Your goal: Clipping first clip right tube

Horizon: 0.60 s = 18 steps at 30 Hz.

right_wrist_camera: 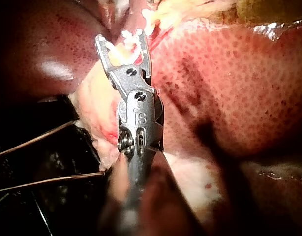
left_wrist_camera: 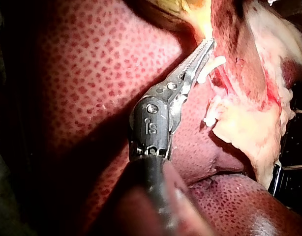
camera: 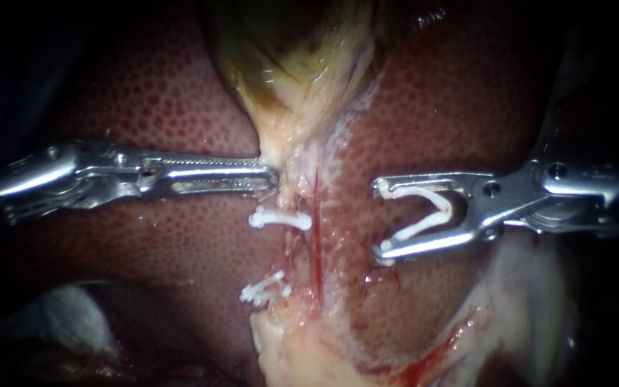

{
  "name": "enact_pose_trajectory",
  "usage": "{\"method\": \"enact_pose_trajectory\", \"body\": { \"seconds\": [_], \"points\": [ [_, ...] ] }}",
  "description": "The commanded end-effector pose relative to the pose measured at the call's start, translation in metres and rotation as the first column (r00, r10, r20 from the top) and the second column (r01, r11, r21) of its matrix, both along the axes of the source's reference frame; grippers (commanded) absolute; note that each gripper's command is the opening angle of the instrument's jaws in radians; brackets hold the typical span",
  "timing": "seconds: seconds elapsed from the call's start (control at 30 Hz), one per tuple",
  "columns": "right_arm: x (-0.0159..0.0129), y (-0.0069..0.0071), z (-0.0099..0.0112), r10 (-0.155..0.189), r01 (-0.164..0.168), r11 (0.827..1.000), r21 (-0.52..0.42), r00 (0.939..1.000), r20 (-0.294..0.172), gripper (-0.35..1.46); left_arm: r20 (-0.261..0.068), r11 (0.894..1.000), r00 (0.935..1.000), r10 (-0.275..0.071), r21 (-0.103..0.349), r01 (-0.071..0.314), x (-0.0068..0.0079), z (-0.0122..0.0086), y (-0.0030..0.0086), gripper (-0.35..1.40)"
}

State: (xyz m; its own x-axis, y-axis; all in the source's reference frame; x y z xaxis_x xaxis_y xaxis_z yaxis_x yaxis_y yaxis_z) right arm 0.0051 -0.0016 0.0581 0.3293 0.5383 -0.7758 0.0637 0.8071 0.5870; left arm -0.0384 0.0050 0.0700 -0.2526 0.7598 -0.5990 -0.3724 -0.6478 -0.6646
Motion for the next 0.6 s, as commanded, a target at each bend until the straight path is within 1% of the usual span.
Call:
{"method": "enact_pose_trajectory", "body": {
  "seconds": [0.03,0.13,0.2,0.27,0.33,0.37,0.43,0.6],
  "points": [
    [0.0,0.0,0.0,0.0,0.0,1.0,0.0,1.0,0.0,0.5,0.001,1.0,1.0,0.001,0.0,-0.001,0.0001,-0.0001,0.0,-0.35],
    [0.0,0.0,0.0,0.0,0.0,1.0,0.0,1.0,0.0,0.5,0.004,1.0,1.0,0.004,0.003,-0.004,0.0006,-0.0005,0.0003,-0.35],
    [0.0,0.0,0.0,0.0,0.0,1.0,0.0,1.0,0.0,0.5,0.008,1.0,0.9999,0.008,0.007,-0.008,0.0013,-0.0011,0.0005,-0.35],
    [0.0,0.0,0.0,0.0,0.0,1.0,0.0,1.0,0.0,0.5,0.005,1.0,1.0,0.004,0.007,-0.004,0.0022,-0.0018,0.0007,-0.35],
    [0.0,0.0,0.0,0.0,0.0,1.0,0.0,1.0,0.0,0.5,-0.002,1.0,1.0,-0.007,0.007,0.007,0.0034,-0.003,0.0012,-0.35],
    [0.0,0.0,0.0,0.0,0.0,1.0,0.0,1.0,0.0,0.5,0.002,1.0,0.9999,-0.013,0.008,0.013,0.004,-0.0036,0.0015,-0.35],
    [0.0,0.0,0.0,0.0,0.0,1.0,0.0,1.0,0.0,0.5,0.012,0.999,0.9992,-0.039,0.011,0.039,0.0053,-0.0052,0.0024,-0.35],
    [0.0,0.0,0.0001,0.0,0.0,1.0,-0.001,1.0,0.0,0.5,0.042,0.997,0.9963,-0.075,-0.031,0.076,0.0079,-0.0093,0.0043,-0.35]
  ]
}}
